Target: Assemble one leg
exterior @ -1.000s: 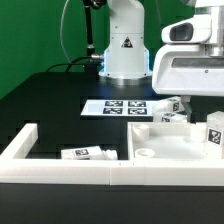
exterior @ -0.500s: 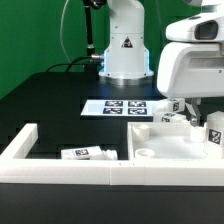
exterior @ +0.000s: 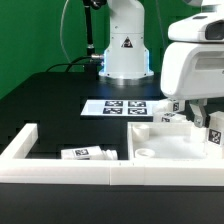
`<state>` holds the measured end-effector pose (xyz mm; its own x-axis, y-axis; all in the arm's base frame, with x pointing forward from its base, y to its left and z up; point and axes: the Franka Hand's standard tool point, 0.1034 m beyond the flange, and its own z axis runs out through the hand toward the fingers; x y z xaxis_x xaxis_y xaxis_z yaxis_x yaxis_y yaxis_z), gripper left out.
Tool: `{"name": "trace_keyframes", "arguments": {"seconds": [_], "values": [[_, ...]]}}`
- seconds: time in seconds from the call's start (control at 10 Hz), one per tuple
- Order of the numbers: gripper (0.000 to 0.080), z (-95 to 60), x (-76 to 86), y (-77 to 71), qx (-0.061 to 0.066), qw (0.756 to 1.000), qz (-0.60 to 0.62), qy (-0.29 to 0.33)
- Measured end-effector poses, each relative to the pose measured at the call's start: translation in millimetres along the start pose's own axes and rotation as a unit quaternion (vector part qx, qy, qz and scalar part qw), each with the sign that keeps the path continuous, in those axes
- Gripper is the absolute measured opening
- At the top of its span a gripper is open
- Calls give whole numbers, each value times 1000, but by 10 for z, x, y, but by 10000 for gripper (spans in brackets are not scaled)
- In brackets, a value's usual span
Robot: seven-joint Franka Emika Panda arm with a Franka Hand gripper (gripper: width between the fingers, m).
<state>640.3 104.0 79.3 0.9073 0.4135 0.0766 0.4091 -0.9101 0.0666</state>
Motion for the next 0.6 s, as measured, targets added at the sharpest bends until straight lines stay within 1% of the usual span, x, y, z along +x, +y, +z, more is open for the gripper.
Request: {"name": "trace_keyframes", "arguments": {"seconds": [0.1, 0.2, 0.4, 0.5, 0.6], "values": [[386, 0, -1, 2, 0, 1000, 0, 0], [288, -3, 3, -2, 1, 1000, 20, 1], [288, -4, 4, -4, 1, 995, 98, 1], [288, -1, 3, 4, 4, 989, 147, 1], [288, 3, 7, 16, 9, 977, 215, 4]]}}
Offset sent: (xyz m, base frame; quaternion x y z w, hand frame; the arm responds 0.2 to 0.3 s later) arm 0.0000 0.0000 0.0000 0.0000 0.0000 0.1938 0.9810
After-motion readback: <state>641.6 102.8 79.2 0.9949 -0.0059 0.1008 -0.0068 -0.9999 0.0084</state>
